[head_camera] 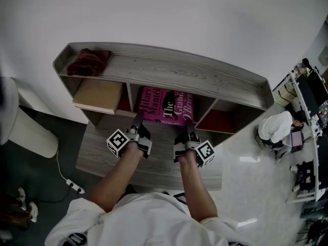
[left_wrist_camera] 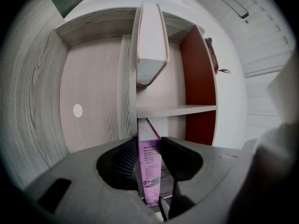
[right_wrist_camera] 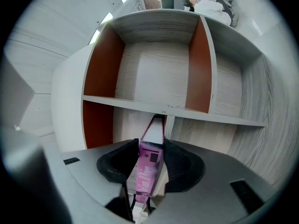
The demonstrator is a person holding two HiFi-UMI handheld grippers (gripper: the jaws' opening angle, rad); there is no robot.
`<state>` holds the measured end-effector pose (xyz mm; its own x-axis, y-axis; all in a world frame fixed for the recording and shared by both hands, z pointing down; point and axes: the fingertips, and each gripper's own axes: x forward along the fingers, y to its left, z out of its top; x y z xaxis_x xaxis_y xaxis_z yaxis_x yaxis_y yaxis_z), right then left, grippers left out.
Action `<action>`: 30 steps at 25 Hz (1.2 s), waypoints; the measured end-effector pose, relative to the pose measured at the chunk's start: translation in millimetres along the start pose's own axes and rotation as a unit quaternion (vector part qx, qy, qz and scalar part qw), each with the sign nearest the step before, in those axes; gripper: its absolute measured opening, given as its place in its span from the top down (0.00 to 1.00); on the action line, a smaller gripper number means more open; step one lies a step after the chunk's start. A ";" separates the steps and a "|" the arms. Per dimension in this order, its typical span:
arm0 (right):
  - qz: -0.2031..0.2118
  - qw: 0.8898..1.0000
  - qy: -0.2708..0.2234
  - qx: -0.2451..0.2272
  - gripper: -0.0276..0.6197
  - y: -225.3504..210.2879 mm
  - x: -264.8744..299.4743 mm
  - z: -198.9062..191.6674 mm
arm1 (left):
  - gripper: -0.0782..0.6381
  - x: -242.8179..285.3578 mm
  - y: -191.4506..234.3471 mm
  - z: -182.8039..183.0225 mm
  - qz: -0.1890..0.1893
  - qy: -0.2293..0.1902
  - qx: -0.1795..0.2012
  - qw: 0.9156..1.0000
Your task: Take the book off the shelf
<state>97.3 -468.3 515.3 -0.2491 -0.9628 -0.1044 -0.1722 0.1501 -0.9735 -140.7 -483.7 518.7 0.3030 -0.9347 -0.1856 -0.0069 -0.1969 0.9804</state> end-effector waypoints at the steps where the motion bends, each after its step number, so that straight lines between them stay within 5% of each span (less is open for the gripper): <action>1: 0.002 1.000 0.000 0.001 0.69 0.4 -0.3 0.3 | 0.67 -0.3 -0.3 -0.4 0.000 0.001 -0.002 1.000; 30: 0.007 1.000 0.027 -0.005 0.70 13.5 -15.7 -2.3 | 0.68 -9.3 -23.8 -3.2 -0.024 0.015 -0.010 1.000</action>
<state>96.7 -450.6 504.2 -0.3019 -0.9473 -0.1072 -0.1770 0.1662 -0.9701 -140.3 -469.3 497.3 0.3315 -0.9150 -0.2297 0.0268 -0.2343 0.9718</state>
